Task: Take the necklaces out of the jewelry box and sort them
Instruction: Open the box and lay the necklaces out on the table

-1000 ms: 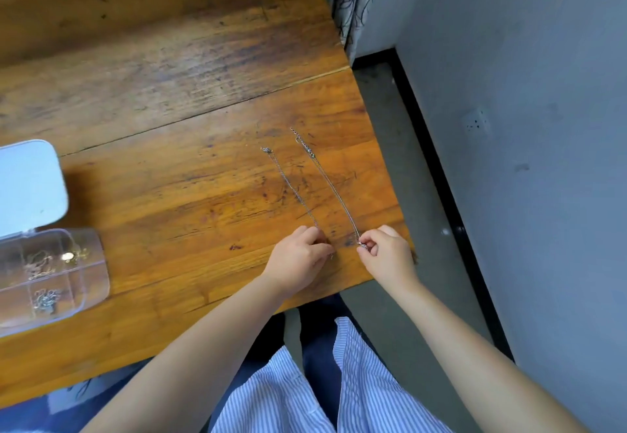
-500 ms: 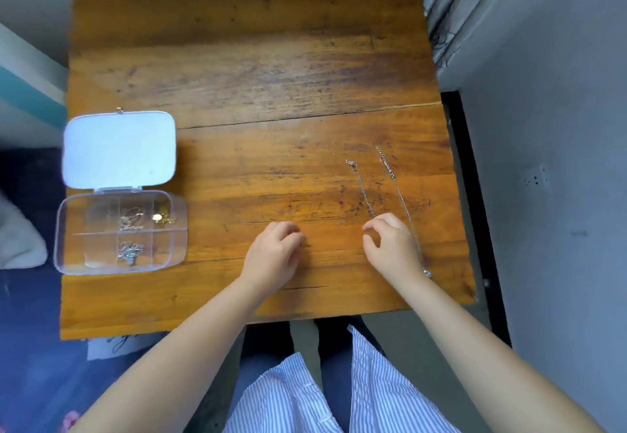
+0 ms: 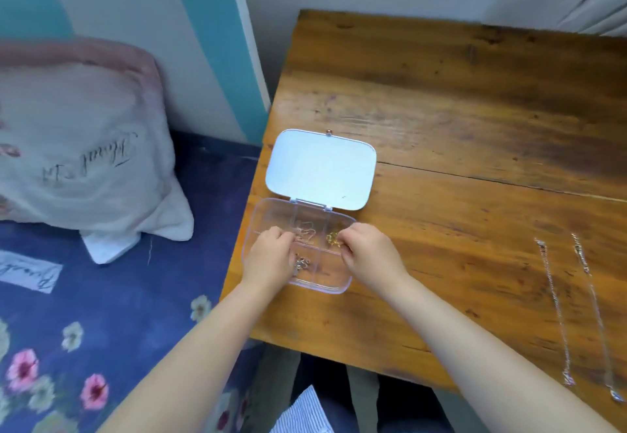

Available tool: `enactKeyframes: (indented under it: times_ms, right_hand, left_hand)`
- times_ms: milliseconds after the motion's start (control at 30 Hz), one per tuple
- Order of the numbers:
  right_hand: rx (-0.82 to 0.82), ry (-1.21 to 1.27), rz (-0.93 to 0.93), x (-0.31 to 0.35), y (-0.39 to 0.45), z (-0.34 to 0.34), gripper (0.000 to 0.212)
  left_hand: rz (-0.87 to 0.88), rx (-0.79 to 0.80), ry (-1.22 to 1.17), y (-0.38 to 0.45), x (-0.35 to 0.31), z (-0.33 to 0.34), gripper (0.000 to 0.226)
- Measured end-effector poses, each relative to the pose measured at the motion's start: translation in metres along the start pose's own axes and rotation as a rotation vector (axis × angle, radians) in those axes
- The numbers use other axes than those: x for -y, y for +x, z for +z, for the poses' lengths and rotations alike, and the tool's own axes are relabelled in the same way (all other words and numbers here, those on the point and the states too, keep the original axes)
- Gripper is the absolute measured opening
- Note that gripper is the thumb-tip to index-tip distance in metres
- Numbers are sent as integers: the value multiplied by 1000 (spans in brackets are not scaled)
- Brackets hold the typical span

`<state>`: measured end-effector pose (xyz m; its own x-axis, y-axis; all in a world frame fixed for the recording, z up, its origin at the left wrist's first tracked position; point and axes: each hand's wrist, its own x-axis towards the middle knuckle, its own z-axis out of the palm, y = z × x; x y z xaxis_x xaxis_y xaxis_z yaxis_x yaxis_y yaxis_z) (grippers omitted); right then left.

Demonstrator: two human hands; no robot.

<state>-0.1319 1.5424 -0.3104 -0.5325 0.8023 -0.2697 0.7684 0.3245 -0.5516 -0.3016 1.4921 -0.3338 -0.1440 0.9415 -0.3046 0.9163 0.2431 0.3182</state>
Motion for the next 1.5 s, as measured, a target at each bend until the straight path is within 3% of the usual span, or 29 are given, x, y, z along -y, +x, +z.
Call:
enactKeyframes:
  times_ms: [133, 233, 467, 700, 833, 967, 1033, 1167, 1233, 1300, 1400, 1500]
  right_hand:
    - [167, -190, 133, 17, 23, 14, 12]
    - [229, -233, 251, 23, 42, 18, 18]
    - [165, -193, 360, 23, 53, 27, 19]
    - [176, -205, 330, 24, 50, 25, 20]
    - [182, -160, 290, 20, 44, 16, 18]
    - [160, -90, 226, 21, 35, -24, 15]
    - [121, -8, 200, 18, 27, -56, 20]
    - [-71, 306, 296, 4, -4, -138, 13]
    - [-243, 426, 314, -8, -22, -181, 11]
    - [-416, 472, 302, -25, -36, -222, 10]
    - [-626, 523, 290, -61, -44, -274, 13]
    - [-693, 552, 304, -105, -34, -309, 18]
  left_hand:
    - [106, 144, 173, 23, 4, -1, 18]
    - [112, 204, 158, 39, 0, -3, 22]
    - [94, 348, 249, 62, -15, -10, 21]
    - [175, 367, 280, 59, -8, -14, 19]
    - [264, 254, 170, 58, 1, -12, 18]
    - [368, 228, 264, 54, -13, -39, 9]
    - [373, 165, 115, 56, -26, -60, 10]
    - [346, 107, -459, 60, -91, -110, 7]
    - [306, 140, -720, 63, -134, -133, 24]
    - [332, 114, -794, 71, -181, -146, 25]
    - [402, -15, -786, 88, -253, -154, 7]
    - [357, -117, -803, 115, -313, -143, 11]
